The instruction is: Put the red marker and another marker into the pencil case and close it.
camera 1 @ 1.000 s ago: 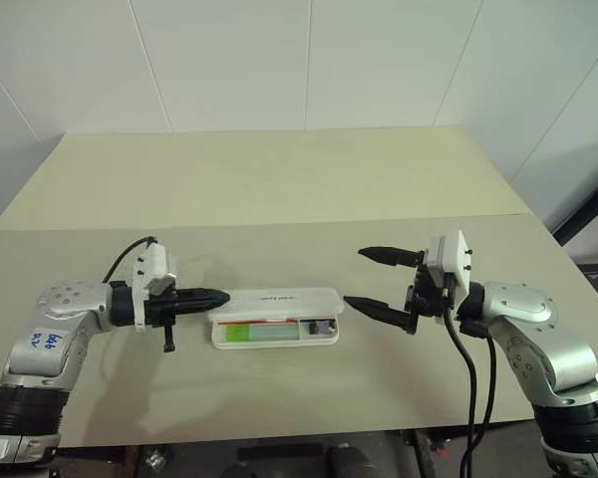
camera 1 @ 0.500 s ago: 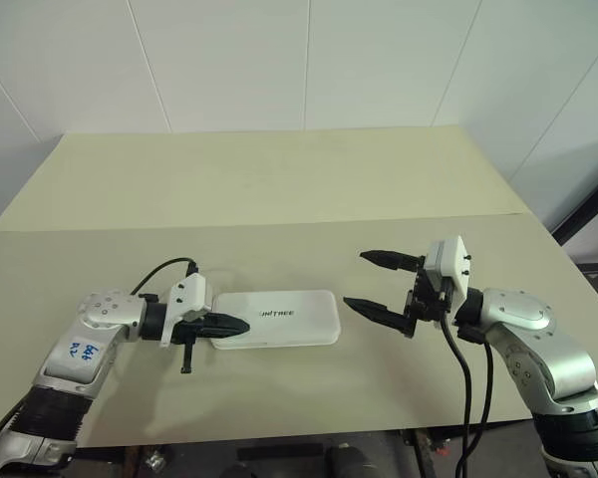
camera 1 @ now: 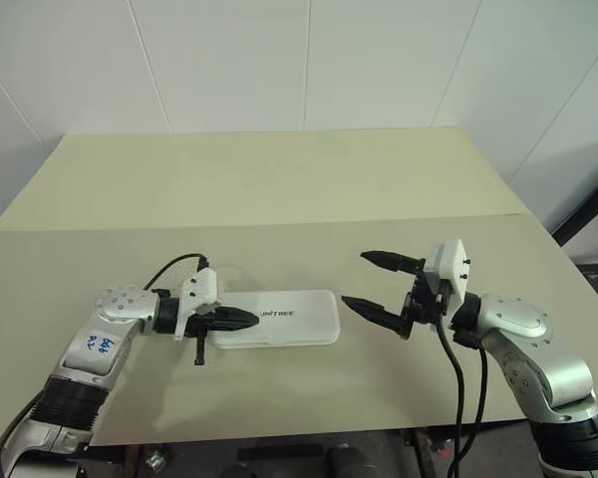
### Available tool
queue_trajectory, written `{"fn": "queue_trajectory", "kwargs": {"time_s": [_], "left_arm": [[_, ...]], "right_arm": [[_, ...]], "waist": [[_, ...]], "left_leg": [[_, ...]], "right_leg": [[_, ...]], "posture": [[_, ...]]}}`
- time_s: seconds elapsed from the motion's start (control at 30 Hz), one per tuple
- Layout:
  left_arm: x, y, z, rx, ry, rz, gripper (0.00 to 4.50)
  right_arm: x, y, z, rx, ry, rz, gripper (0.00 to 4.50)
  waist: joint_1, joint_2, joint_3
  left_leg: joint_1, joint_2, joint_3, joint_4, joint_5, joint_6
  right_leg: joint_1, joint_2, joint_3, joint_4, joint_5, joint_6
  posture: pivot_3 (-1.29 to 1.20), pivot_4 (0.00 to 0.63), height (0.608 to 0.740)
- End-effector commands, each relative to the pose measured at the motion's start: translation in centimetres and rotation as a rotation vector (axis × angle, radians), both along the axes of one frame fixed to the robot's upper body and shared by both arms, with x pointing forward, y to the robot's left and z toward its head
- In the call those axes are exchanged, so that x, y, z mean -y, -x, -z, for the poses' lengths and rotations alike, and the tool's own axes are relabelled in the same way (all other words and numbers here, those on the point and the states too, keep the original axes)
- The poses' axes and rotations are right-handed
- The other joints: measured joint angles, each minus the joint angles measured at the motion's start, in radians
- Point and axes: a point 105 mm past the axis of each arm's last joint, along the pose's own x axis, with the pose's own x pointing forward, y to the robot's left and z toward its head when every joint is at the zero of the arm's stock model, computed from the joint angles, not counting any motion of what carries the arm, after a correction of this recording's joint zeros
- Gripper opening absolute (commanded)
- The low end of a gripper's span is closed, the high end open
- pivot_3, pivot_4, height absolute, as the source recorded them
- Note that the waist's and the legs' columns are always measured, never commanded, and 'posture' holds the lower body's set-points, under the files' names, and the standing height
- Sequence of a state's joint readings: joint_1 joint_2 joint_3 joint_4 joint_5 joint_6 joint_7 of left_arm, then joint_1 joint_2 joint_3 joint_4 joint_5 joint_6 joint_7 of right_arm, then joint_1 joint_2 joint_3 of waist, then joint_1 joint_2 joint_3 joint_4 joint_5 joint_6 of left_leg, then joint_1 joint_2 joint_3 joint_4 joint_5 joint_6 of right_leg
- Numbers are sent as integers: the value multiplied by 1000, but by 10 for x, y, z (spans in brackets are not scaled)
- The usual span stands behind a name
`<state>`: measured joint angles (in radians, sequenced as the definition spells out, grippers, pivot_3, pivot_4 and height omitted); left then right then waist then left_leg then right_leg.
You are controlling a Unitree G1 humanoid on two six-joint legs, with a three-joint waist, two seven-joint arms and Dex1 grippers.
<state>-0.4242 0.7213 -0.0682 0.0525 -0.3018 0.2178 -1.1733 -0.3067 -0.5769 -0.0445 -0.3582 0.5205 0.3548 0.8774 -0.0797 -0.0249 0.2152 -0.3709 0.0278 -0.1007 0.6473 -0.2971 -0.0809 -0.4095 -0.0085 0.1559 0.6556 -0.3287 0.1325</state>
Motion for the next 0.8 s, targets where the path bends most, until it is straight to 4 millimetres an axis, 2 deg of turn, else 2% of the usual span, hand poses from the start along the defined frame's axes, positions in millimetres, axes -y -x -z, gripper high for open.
{"fn": "queue_trajectory", "kwargs": {"time_s": [0.03,0.13,0.33,0.5,0.8], "left_arm": [[-11,-3,-24,0,116,-50,204],[-19,-2,-42,26,206,-83,913],[-38,0,-55,84,244,-172,2895],[-43,8,-63,117,300,-203,4483],[-52,7,-58,166,309,-272,4483]], "right_arm": [[1,2,-8,57,1,5,4500],[7,-1,-5,50,15,22,4500],[19,-7,-2,51,30,62,4500],[31,-12,-5,63,44,89,4500],[57,-24,-15,102,104,155,4500]], "waist": [[-2,0,0],[-2,0,0],[-1,0,0],[-1,0,0],[1,0,0]], "left_leg": [[0,0,0,0,0,0],[-1,0,0,0,0,0],[-1,0,0,-1,0,0],[-1,0,0,-1,0,0],[-1,0,0,0,0,0]], "right_leg": [[0,0,0,0,0,0],[-1,0,0,0,0,0],[-1,0,0,-1,0,0],[-1,-1,0,-1,0,0],[-1,0,0,-1,0,0]], "posture": [[0,150,740],[0,150,740],[0,150,740],[0,150,740],[0,150,740]]}}
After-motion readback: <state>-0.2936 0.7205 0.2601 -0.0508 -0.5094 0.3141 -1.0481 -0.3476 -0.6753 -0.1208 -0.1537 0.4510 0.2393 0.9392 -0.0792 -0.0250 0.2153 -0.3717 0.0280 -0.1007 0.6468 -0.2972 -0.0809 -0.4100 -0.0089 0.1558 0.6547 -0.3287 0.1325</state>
